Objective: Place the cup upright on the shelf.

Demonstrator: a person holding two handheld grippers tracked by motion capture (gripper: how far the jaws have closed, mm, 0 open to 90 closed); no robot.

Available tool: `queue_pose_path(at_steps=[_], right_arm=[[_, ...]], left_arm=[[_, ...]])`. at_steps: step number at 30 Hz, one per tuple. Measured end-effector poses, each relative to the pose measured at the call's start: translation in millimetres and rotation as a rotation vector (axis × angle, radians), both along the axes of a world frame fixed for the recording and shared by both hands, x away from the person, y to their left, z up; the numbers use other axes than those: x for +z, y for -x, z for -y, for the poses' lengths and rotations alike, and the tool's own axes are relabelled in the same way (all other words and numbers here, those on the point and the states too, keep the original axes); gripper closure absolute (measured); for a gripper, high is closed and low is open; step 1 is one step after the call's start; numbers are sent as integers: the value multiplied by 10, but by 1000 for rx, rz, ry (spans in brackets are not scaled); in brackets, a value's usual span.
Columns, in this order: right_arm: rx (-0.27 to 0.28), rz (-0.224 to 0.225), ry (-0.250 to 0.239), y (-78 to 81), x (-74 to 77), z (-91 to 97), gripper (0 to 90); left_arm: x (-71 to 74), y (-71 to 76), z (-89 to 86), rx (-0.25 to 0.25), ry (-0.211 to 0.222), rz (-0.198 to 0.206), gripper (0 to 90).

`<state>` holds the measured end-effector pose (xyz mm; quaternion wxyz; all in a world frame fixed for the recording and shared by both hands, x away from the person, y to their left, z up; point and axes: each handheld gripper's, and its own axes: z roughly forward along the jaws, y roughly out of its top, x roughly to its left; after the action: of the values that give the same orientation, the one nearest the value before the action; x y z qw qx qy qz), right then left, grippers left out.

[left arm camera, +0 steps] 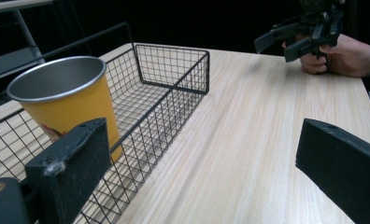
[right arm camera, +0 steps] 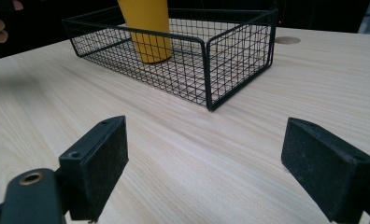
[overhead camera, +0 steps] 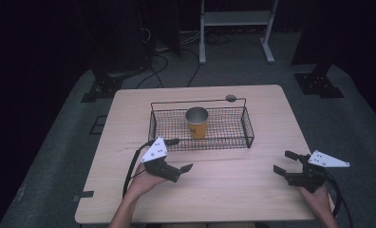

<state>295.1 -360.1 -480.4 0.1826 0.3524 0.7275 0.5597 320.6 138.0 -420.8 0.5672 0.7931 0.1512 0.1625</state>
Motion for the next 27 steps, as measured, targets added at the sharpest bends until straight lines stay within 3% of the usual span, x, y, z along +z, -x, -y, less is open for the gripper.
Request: queue_pose_path(at_steps=[13,27], right_arm=[[-1,0,0,1,0,0,137],[-1,0,-2,0,0,5,137]], left_arm=[[-153,122,-71,23,3,-9,25],[-287,297,-214,63,38,-6,26]])
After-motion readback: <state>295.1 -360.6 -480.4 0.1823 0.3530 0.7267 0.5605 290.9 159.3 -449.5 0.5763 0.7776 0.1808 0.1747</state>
